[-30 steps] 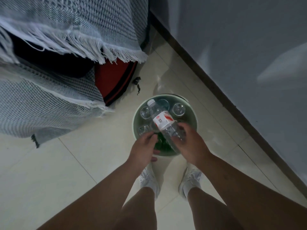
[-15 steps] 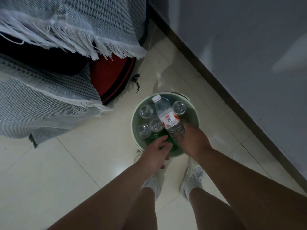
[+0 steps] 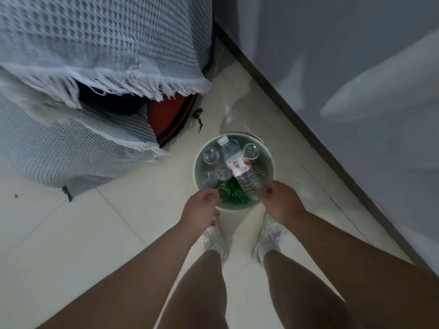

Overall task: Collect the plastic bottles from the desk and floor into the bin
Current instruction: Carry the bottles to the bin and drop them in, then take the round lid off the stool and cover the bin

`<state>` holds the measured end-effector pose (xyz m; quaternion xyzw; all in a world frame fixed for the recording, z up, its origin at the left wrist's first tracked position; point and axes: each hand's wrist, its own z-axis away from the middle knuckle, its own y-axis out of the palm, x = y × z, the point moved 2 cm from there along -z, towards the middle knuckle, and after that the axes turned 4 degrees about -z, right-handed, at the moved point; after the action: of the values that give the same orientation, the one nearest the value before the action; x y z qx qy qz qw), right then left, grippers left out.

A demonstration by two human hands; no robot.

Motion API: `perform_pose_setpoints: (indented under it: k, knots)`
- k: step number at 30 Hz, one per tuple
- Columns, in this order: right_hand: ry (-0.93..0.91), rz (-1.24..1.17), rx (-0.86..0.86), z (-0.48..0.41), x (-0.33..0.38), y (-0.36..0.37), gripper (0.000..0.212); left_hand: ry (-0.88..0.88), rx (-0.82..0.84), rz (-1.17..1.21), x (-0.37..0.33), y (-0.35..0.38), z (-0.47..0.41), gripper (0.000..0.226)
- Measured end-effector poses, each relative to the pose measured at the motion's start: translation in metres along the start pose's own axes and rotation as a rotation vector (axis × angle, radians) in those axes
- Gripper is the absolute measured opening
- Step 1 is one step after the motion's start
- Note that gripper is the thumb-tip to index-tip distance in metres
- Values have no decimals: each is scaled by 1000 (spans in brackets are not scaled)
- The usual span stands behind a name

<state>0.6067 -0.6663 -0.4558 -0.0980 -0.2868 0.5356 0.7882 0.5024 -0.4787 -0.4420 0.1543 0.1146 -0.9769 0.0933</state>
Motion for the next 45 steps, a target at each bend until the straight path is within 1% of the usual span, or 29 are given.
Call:
perform_pose_setpoints:
  k: [5,8,13,18,22,26,30,37,42,45]
  knots:
    - [29,-54,62,78,6,-41,25,19,-3,-55,-29,-36,88,22]
    - [43,-78,61,142,18,-78,26,42,-1,-68,-52,-66,162,18]
    - [60,-205,42,247,42,-137,27,101,-63,-154,-71,-113,278,25]
    - [118,-306,17,324,59,-170,24,153,-72,-180,-77,-150,349,27]
    - [205,-473,-79,365,65,-174,20,182,-25,-212,-84,-176,363,26]
    - [307,-633,-168,394,74,-150,18,214,47,-300,-90,-208,356,26]
    - [313,-758,-218,411,91,-120,17,262,91,-406,-100,-237,353,26]
    - [330,-863,-214,433,100,-91,18,287,61,-489,-118,-267,357,23]
    - [325,-853,-190,421,97,-87,17,245,-8,-444,-115,-278,357,20]
    - [283,-837,-184,410,108,-93,17,240,-51,-378,-115,-292,363,19]
